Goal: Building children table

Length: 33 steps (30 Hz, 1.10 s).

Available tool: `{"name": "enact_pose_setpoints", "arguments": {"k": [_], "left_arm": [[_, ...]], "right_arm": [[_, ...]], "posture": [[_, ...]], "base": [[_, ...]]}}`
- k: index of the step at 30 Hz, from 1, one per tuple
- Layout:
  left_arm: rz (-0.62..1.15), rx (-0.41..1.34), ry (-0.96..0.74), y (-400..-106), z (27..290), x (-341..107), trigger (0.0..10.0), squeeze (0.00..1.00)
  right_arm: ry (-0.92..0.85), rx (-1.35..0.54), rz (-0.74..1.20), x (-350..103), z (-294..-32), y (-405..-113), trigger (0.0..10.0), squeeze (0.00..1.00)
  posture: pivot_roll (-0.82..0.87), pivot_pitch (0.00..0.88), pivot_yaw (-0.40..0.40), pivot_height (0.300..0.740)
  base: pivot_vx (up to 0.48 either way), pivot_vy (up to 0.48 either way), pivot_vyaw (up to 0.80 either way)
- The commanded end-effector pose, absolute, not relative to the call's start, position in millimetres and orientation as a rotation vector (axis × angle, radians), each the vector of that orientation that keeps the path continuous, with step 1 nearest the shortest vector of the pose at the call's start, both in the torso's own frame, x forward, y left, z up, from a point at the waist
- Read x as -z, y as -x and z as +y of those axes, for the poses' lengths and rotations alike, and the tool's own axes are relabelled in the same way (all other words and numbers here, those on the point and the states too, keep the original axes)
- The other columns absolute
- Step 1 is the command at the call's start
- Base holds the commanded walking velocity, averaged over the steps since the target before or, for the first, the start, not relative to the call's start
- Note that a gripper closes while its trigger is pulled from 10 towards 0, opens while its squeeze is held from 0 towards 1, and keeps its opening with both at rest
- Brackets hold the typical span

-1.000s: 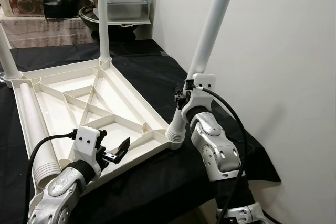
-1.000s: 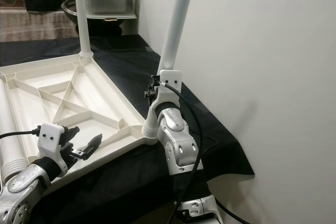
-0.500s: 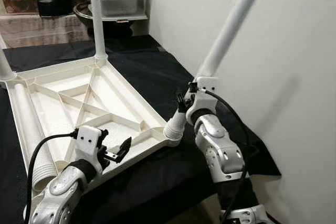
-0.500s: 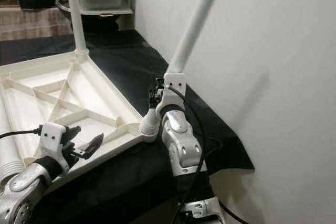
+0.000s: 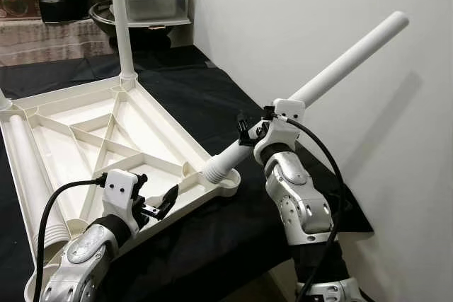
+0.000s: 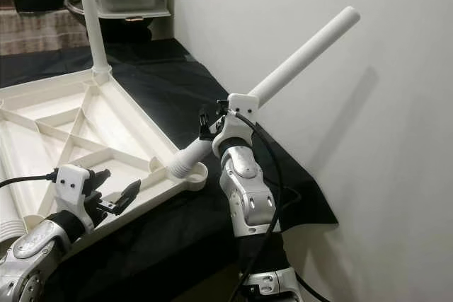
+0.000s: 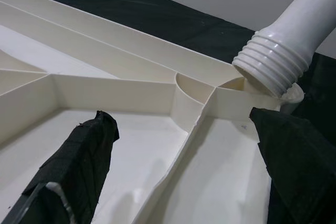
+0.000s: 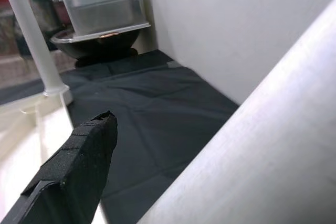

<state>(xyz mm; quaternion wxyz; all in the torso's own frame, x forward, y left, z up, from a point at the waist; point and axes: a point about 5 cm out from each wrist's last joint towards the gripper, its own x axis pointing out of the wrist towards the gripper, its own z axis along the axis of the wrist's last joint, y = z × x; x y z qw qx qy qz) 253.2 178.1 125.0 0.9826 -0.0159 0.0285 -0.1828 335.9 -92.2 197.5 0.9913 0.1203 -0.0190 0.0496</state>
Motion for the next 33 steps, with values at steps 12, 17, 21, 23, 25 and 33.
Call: {"name": "enact_pose_setpoints", "arguments": {"k": [12, 17, 21, 23, 25, 33], "left_arm": [[0.072, 0.376, 0.026, -253, 176, -121, 10.0, 0.0], [0.068, 0.381, 0.027, -254, 177, -123, 10.0, 0.0], [0.052, 0.42, 0.022, -255, 179, -129, 10.0, 0.0], [0.052, 0.42, 0.022, -255, 179, -129, 10.0, 0.0], [0.022, 0.486, 0.023, -256, 179, -141, 10.0, 0.0], [0.002, 0.67, 0.015, -254, 175, -160, 10.0, 0.0]], "right_arm": [[-0.517, -0.231, -0.155, -215, -89, -331, 0.0, 0.0], [-0.647, -0.398, -0.195, -230, -79, -327, 0.0, 0.0], [-0.696, -0.51, -0.218, -241, -74, -323, 0.0, 0.0], [-0.696, -0.51, -0.218, -241, -74, -323, 0.0, 0.0], [-0.716, -0.598, -0.236, -251, -70, -320, 0.0, 0.0], [-0.391, -0.777, -0.344, -266, -66, -323, 0.0, 0.0]], "posture": [[0.04, 0.0, -0.116, 0.74], [0.04, 0.0, -0.115, 0.74], [0.04, 0.0, -0.115, 0.74], [0.04, 0.0, -0.115, 0.74], [0.04, 0.0, -0.113, 0.74], [0.04, 0.0, -0.101, 0.74]], "base": [[0.0, 0.0, 0.0], [0.0, 0.0, 0.0], [0.0, 0.0, 0.0], [0.0, 0.0, 0.0], [0.0, 0.0, 0.0], [0.0, 0.0, 0.0]]}}
